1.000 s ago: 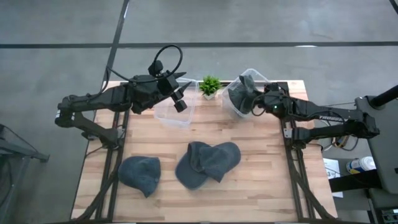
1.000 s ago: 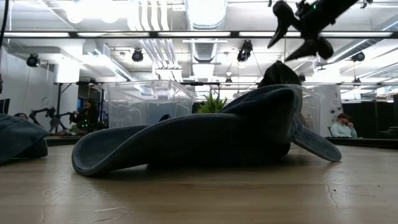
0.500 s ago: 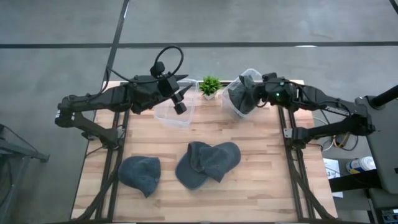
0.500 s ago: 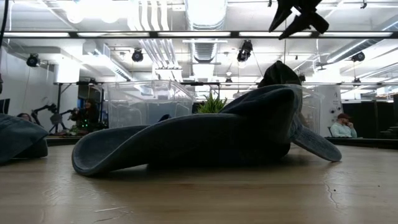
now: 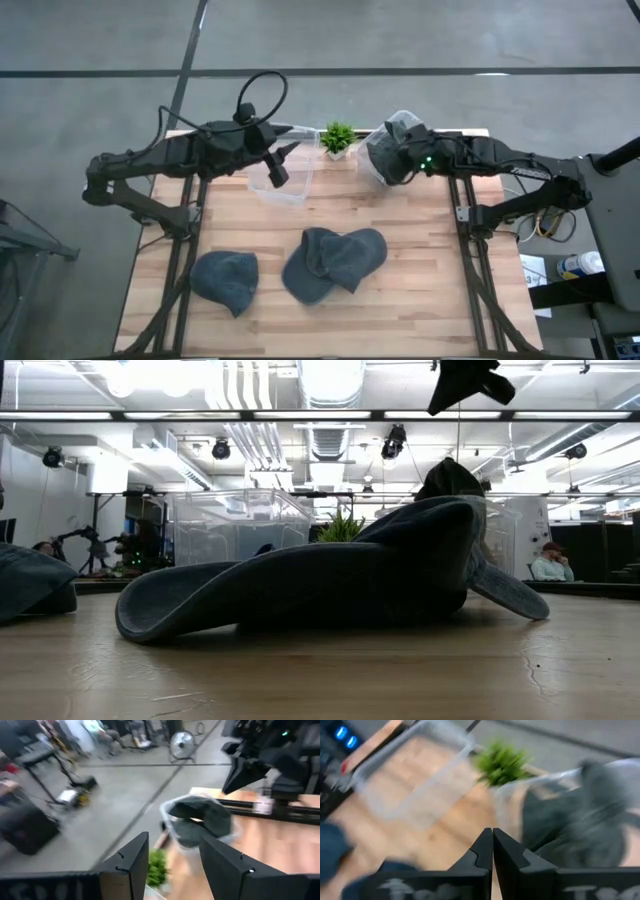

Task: Pick & Place hat
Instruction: Put the right blue cap in the left transparent bin

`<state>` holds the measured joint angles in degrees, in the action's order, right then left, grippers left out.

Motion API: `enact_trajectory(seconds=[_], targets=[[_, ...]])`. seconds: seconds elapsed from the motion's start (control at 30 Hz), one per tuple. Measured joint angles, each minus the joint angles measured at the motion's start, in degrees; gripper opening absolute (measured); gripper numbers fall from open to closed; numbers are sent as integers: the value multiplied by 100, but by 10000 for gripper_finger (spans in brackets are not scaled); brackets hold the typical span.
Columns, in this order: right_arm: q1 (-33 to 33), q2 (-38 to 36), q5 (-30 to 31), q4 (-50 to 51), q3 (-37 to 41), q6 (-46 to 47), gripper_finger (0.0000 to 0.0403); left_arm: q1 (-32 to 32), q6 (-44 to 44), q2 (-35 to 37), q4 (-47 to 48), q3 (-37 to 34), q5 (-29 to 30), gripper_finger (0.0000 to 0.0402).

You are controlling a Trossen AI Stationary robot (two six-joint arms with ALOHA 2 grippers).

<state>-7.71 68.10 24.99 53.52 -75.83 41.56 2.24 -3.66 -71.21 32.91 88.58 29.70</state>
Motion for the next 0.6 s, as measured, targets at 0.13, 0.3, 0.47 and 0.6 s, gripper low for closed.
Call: enact_trajectory(seconds=[0.13, 0.3, 0.47, 0.6], targets=[[365, 192, -453, 50, 45, -41, 8, -2, 468, 143, 522, 0, -676, 168], [1040, 435, -664, 205, 58, 502, 8, -6, 945, 328, 902, 0, -1459, 168], [1720, 700, -810, 530, 87, 1168, 8, -4, 1276, 410, 1086, -17, -1643, 168], [1946, 955, -1352, 993, 102, 1718, 12, -4, 1285, 418, 1098, -66, -1673, 168]])
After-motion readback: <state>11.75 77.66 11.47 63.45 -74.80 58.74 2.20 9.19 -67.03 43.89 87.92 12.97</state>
